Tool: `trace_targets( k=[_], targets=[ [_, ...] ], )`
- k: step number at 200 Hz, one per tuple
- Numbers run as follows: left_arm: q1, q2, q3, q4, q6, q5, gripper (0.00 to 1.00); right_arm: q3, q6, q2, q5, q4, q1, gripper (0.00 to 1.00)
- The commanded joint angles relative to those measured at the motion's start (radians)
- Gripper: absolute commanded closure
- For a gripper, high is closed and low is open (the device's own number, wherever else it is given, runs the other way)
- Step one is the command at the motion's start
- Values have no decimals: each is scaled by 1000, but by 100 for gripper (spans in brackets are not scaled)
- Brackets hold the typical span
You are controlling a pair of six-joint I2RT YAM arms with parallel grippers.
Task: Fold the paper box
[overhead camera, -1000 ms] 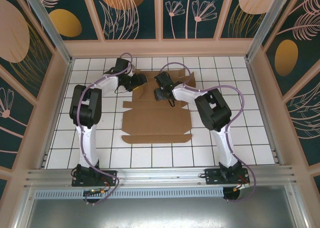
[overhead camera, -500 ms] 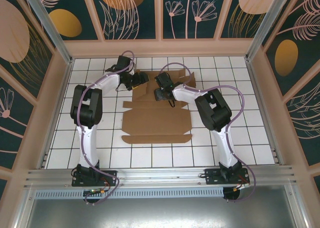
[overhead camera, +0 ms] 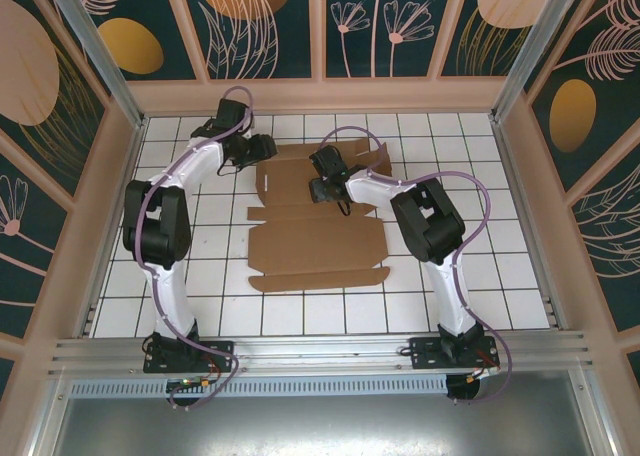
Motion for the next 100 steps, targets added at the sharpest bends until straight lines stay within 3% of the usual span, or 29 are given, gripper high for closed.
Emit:
trace_targets(
  k=[1, 31, 60, 100],
  targets=[
    [7, -7, 5, -85, 52, -109, 51, -80, -14, 75, -54, -245, 19, 43],
    [7, 27, 1, -105, 69, -138, 67, -72, -18, 79, -56, -244, 19, 48],
    [-3, 59, 24, -122, 83, -199, 100, -67, -24, 86, -52, -244, 18, 50],
    [-65, 130, 108, -203, 100, -394, 100, -56, -26, 90, -48, -250, 11, 50]
  ],
)
